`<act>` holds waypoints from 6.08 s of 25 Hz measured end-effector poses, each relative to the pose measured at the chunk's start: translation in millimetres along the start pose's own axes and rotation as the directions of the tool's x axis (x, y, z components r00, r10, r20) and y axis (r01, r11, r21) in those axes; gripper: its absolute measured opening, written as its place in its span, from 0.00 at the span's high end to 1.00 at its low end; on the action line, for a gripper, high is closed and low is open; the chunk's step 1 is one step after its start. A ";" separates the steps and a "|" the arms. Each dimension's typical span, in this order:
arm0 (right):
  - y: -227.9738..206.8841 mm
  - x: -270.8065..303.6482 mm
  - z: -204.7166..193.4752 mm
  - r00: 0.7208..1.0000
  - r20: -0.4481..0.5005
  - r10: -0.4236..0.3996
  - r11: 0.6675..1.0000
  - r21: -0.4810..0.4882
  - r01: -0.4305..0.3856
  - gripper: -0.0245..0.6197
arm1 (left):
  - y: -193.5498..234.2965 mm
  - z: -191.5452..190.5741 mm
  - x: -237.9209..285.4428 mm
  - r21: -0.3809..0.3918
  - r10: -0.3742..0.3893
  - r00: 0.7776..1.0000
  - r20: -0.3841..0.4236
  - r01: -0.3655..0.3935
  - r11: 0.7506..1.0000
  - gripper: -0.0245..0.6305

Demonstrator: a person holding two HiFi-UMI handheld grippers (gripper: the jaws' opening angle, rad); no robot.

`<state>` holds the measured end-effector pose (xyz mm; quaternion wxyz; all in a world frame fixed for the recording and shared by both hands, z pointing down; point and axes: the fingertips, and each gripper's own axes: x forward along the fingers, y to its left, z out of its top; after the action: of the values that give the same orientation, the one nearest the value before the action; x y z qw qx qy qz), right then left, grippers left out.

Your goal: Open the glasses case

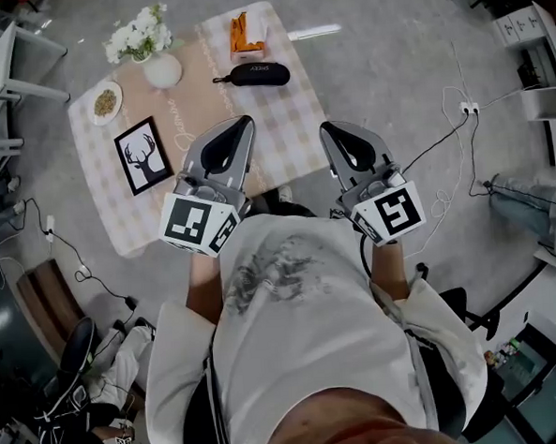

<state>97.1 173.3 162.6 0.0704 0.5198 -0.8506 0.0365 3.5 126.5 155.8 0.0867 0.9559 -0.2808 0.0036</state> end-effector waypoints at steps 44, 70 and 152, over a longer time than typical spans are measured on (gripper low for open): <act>-104.4 147.9 -129.5 0.961 -0.246 0.129 0.986 0.134 -0.098 0.93 | 92.0 -114.7 110.6 -0.188 0.040 0.974 -0.223 -0.083 0.979 0.96; -145.4 188.7 -199.4 0.924 -0.331 0.193 0.968 0.215 -0.125 0.80 | 120.0 -188.1 154.4 -0.245 0.079 0.938 -0.338 -0.169 0.955 0.96; -96.9 205.9 -251.8 0.817 -0.270 0.509 0.828 0.414 -0.379 0.55 | 151.9 -271.6 164.0 -0.309 0.157 0.887 -0.435 -0.311 0.899 0.96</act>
<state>111.3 -17.9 442.6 0.1269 0.2911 -0.9008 0.2961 71.4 -41.5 457.3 0.3196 0.8591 -0.3681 0.1561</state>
